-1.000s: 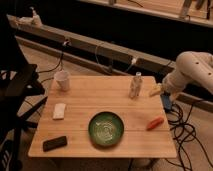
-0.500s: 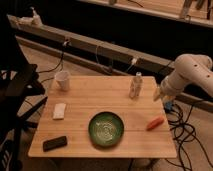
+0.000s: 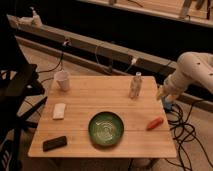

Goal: Drag the pepper across the table

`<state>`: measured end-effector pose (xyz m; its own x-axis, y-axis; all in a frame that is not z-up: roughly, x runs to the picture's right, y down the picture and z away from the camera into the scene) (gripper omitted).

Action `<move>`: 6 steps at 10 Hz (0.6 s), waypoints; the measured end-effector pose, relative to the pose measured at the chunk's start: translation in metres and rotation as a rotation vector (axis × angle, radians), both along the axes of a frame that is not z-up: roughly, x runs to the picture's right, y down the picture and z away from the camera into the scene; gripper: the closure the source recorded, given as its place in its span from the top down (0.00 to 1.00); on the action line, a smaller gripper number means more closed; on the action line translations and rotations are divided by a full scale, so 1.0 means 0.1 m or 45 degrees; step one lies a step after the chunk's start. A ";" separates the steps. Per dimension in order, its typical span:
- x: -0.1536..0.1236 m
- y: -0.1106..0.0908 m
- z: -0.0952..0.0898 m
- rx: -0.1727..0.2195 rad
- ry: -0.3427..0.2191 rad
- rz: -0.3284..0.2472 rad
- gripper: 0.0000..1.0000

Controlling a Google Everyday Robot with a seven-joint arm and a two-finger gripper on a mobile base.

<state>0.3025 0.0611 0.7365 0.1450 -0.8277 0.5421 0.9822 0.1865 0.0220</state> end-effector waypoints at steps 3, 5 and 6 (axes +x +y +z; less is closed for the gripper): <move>0.02 0.07 -0.02 -0.049 -0.009 0.066 0.75; 0.30 0.30 0.09 -0.112 0.011 0.161 0.80; 0.40 0.41 0.15 -0.143 0.024 0.219 0.80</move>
<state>0.3420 0.1026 0.7516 0.2902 -0.7244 0.6253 0.9356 0.3519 -0.0266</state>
